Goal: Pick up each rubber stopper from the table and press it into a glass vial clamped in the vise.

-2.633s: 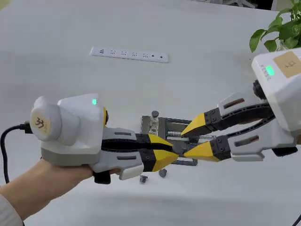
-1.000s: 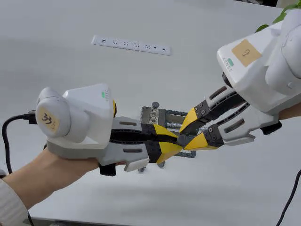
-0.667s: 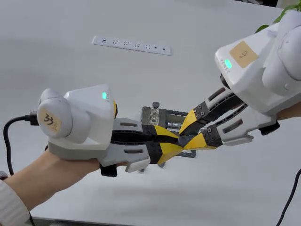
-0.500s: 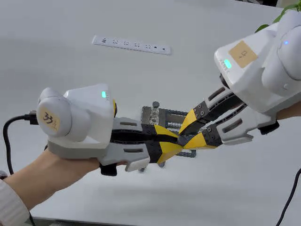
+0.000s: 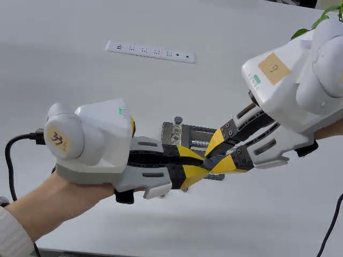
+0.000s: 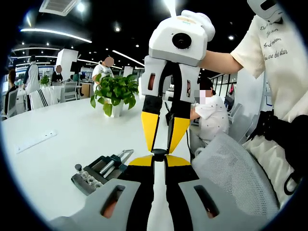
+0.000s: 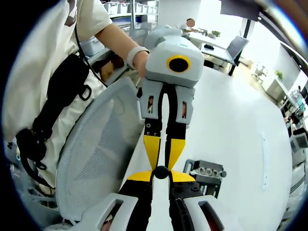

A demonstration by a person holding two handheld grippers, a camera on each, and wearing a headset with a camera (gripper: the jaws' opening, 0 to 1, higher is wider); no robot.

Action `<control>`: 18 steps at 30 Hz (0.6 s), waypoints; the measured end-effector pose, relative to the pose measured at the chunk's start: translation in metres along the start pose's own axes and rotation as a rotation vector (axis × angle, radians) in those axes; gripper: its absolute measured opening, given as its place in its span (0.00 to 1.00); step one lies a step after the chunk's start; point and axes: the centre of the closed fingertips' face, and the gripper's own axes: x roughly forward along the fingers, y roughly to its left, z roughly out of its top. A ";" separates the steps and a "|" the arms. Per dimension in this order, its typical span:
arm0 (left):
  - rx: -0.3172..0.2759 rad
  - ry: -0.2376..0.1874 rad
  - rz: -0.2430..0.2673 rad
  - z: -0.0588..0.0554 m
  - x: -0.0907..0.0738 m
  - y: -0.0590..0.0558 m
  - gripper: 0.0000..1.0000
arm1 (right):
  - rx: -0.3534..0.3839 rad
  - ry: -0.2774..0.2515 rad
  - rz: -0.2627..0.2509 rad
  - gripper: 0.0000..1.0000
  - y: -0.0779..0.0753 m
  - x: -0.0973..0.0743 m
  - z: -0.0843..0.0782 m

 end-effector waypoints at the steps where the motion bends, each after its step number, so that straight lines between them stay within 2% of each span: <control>1: 0.002 0.001 0.001 0.000 0.000 0.000 0.04 | -0.001 0.001 0.001 0.08 0.000 0.000 0.000; 13: 0.019 0.030 0.000 -0.004 -0.002 -0.001 0.04 | -0.005 0.020 0.005 0.07 0.004 0.004 0.002; 18: 0.006 0.039 -0.006 -0.007 -0.002 -0.001 0.04 | -0.015 0.034 0.008 0.06 0.006 0.005 0.002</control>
